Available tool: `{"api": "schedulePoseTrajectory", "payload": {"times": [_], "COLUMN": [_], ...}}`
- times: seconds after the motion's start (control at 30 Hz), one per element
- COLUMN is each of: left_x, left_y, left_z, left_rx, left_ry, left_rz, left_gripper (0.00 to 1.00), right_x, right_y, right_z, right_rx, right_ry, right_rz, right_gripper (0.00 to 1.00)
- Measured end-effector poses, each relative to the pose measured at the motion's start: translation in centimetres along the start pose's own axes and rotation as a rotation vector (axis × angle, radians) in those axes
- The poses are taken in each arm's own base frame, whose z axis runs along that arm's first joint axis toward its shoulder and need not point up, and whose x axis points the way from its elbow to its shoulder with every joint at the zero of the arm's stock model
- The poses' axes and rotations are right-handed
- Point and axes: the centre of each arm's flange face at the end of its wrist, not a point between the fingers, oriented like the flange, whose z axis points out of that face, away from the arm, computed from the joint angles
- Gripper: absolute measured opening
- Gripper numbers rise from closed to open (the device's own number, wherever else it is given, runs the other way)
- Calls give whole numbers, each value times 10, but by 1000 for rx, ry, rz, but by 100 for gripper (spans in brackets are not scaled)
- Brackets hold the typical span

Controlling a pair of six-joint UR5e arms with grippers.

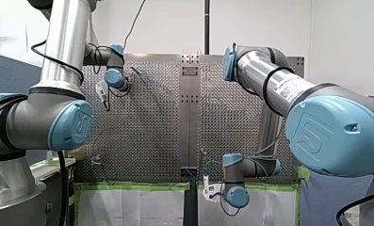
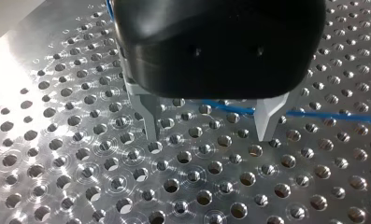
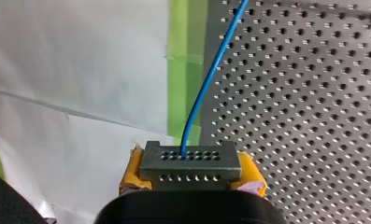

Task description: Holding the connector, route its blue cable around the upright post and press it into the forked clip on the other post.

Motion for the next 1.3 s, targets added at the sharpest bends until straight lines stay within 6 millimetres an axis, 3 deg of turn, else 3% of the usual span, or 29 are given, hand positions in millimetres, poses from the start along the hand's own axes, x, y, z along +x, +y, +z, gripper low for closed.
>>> {"api": "schedulePoseTrajectory", "payload": {"times": [0.5, 0.9, 1.3], "left_x": [0, 0, -1], "left_y": [0, 2, 3], "left_z": [0, 0, 0], "left_rx": [-1, -6, -7], "left_ry": [3, 1, 2], "left_rz": [-1, -1, -1], "left_gripper": [100, 100, 100], "right_x": [47, 102, 107], "right_y": [3, 20, 30], "right_z": [-34, -28, -26], "right_rx": [27, 4, 36], "right_ry": [47, 143, 166], "right_rz": [4, 19, 6], "right_gripper": [0, 0, 0]}}
